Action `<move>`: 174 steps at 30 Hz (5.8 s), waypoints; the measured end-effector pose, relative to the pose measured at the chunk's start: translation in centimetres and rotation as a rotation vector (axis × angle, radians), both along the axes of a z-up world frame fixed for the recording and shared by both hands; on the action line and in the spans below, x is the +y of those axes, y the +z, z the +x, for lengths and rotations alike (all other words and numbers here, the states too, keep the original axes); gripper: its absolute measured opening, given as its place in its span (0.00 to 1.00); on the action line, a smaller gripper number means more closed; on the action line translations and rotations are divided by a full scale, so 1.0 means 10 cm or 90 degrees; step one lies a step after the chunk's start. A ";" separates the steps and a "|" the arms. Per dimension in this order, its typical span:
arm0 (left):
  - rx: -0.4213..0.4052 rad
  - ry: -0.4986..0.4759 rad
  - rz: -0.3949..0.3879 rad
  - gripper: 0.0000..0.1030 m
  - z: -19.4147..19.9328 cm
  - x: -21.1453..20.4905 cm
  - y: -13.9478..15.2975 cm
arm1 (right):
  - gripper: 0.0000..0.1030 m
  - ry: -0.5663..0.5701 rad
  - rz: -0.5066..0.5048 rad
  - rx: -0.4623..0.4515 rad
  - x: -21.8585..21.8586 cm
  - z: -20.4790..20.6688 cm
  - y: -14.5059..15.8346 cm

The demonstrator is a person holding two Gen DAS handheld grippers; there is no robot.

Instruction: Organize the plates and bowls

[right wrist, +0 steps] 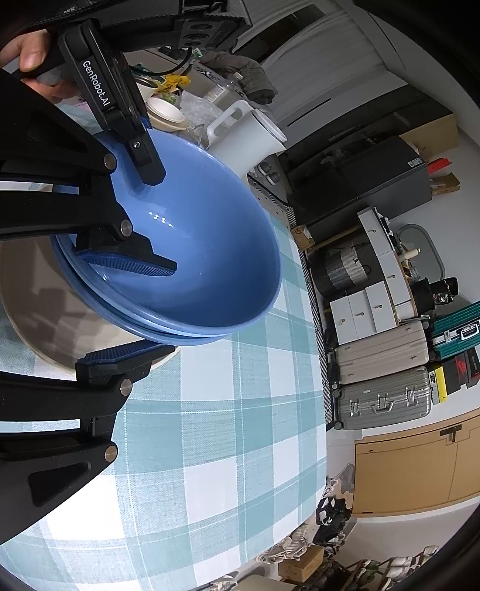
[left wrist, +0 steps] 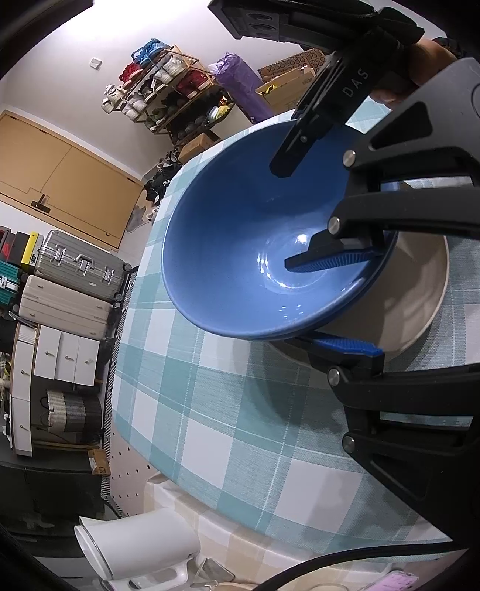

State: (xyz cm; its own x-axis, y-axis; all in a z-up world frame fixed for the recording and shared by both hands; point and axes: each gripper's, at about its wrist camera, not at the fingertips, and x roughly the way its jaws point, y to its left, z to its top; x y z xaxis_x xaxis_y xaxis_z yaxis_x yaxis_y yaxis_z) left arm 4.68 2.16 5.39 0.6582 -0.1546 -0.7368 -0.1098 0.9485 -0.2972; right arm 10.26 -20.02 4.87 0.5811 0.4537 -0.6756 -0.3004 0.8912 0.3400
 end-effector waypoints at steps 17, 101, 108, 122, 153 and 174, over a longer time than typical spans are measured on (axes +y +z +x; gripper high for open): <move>-0.006 -0.011 0.017 0.29 0.16 -0.02 -0.01 | 0.36 0.001 -0.003 -0.003 -0.01 0.06 -0.02; -0.321 -0.082 0.103 0.99 -1.44 0.20 -0.30 | 1.00 0.109 -0.020 -0.320 -0.64 -1.30 -0.24; -0.318 -0.090 0.108 0.99 -1.41 0.20 -0.32 | 1.00 0.110 -0.019 -0.321 -0.64 -1.30 -0.24; -0.319 -0.099 0.116 0.99 -1.37 0.16 -0.33 | 1.00 0.110 -0.020 -0.322 -0.65 -1.31 -0.24; -0.317 -0.101 0.120 0.99 -1.39 0.13 -0.34 | 1.00 0.110 -0.020 -0.323 -0.65 -1.32 -0.24; -0.315 -0.101 0.121 0.99 -1.39 0.13 -0.35 | 1.00 0.110 -0.020 -0.322 -0.65 -1.32 -0.24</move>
